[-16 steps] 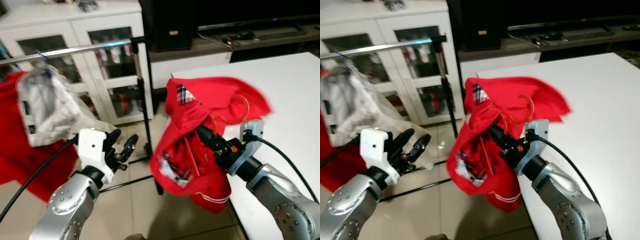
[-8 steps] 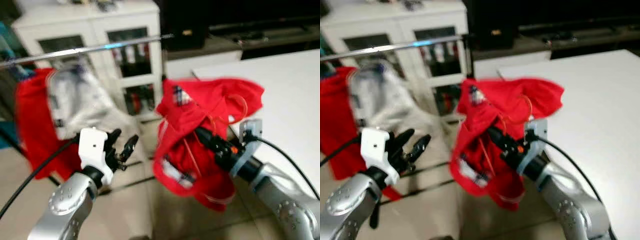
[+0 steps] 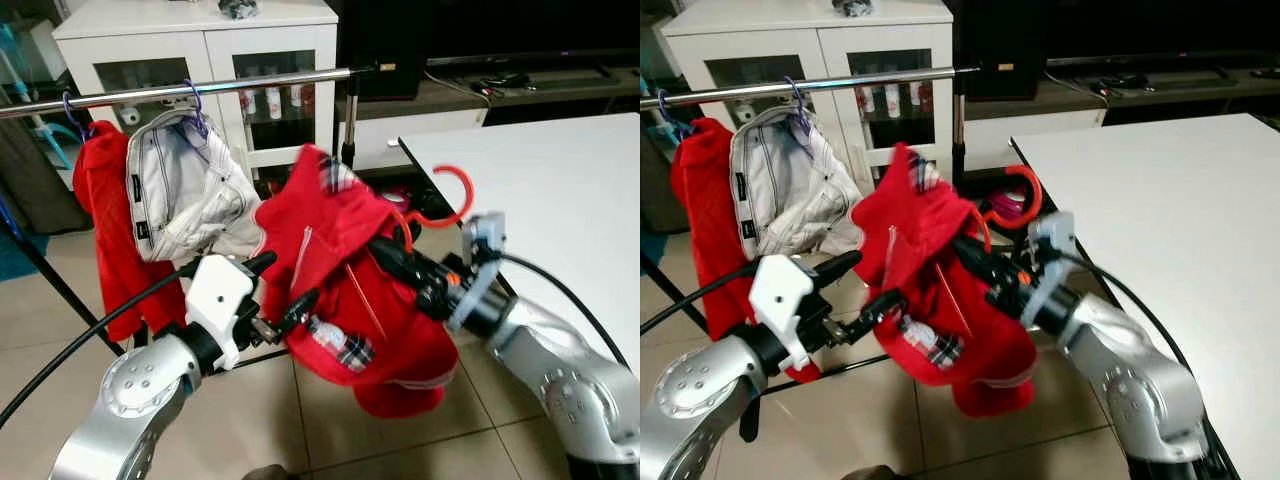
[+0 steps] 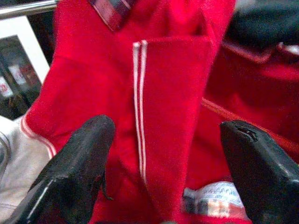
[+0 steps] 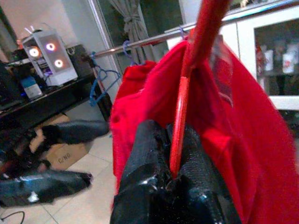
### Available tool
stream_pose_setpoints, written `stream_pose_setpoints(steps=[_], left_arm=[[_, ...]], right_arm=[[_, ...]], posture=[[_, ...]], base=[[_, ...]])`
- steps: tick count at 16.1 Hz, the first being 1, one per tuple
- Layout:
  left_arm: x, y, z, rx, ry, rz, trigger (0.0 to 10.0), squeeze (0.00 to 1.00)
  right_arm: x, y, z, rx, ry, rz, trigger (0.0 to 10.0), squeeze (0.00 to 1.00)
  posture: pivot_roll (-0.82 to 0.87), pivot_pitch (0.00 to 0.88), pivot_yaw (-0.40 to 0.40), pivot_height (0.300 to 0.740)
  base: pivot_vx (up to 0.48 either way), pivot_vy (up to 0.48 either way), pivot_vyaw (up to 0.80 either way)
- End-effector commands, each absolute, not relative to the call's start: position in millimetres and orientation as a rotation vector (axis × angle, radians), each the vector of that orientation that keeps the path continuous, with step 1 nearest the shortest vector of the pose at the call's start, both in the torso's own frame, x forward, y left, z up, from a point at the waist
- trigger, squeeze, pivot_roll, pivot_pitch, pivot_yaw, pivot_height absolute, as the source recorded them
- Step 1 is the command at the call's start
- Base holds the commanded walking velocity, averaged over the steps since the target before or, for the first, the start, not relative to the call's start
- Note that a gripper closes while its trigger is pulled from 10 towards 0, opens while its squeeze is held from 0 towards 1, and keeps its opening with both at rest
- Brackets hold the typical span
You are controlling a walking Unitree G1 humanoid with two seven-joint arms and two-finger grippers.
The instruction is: Hang hanger
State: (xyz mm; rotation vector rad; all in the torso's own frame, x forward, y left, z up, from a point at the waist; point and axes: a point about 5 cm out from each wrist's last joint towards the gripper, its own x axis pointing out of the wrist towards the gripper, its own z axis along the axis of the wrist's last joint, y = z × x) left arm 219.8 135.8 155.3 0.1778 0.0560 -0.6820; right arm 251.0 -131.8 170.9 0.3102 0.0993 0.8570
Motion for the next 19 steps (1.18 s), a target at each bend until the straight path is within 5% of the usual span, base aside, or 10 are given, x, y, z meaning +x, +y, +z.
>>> stream_pose_setpoints(steps=[1,2,5,7,8,19], left_arm=[[223,135,155,0.213,0.046,-0.682,10.0,0.89],[227,134,155,0.241,0.031,-0.669,10.0,0.0],[236,127,149,0.25,0.01,-0.687,10.0,0.0],[248,130,148,0.268,-0.012,-0.62,2.4,0.0],[255,133,150,0.278,-0.035,-0.572,0.0,0.0],[261,140,155,0.253,-0.111,-0.539,0.0,0.0]], right_arm=[[253,-127,183,0.309,0.049,0.899,10.0,0.0],[254,-126,185,0.311,0.044,0.908,10.0,0.0],[255,-120,187,0.324,0.035,0.933,10.0,0.0],[255,-120,188,0.33,0.03,0.934,10.0,0.0],[255,-119,189,0.332,0.027,0.933,10.0,0.0],[253,-120,188,0.339,0.024,0.918,10.0,0.0]], posture=[[-0.02,0.0,0.034,0.74],[-0.02,0.0,0.03,0.74],[-0.02,0.0,0.027,0.74],[-0.02,0.0,0.028,0.74],[-0.03,0.0,0.033,0.74],[-0.03,0.0,0.047,0.74]], base=[[0.0,0.0,0.0],[0.0,0.0,0.0],[0.0,0.0,0.0],[0.0,0.0,0.0],[0.0,0.0,0.0],[0.0,0.0,0.0]])
